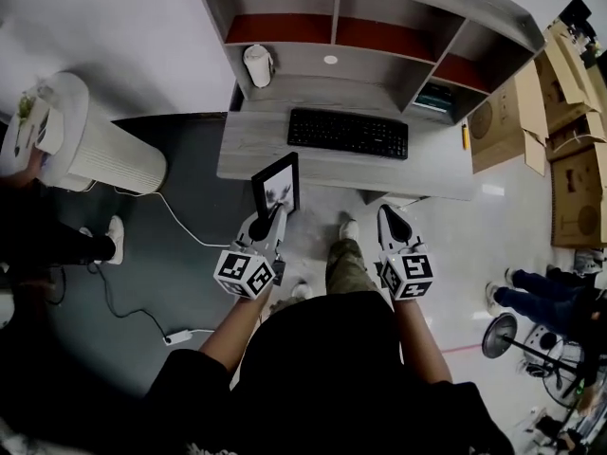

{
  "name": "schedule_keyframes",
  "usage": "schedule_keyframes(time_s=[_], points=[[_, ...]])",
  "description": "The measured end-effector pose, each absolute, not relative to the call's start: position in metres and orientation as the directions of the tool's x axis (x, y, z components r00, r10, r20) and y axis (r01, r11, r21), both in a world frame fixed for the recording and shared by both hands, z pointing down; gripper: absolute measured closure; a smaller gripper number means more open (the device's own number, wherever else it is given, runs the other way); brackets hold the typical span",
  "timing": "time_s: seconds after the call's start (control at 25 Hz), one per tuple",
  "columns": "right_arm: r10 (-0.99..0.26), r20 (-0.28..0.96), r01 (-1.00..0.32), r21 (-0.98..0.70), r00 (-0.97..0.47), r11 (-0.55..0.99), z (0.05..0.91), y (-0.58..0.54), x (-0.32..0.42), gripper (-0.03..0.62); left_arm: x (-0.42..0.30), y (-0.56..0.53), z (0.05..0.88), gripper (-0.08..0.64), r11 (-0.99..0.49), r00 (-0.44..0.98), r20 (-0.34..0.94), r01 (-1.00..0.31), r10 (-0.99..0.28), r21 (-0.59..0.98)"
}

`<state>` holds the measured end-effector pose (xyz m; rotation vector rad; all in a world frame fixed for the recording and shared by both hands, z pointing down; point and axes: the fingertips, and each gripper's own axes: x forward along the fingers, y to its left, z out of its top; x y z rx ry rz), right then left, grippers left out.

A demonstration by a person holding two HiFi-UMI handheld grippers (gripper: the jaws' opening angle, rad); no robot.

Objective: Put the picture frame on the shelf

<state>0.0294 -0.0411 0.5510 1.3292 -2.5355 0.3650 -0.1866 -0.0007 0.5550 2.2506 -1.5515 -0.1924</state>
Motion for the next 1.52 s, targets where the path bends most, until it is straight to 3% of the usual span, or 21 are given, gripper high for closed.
schedule_keyframes(time_s=[0.64, 1.52], points=[[-0.76, 0.303, -0.815, -0.12, -0.574, 0.568, 0.531, -0.237, 0.097, 0.578, -0.096, -0.201, 0.518, 0.535, -0.349, 0.414, 0.083, -0.847, -0.907, 0.402], [-0.767, 0.227, -0.8, -0.153, -0.6, 0.58, 0.517, -0.3, 0.12, 0.578, -0.038, -0.303, 0.484, 0.535, -0.433, 0.478, 0.042, -0.827, -0.877, 0.359]])
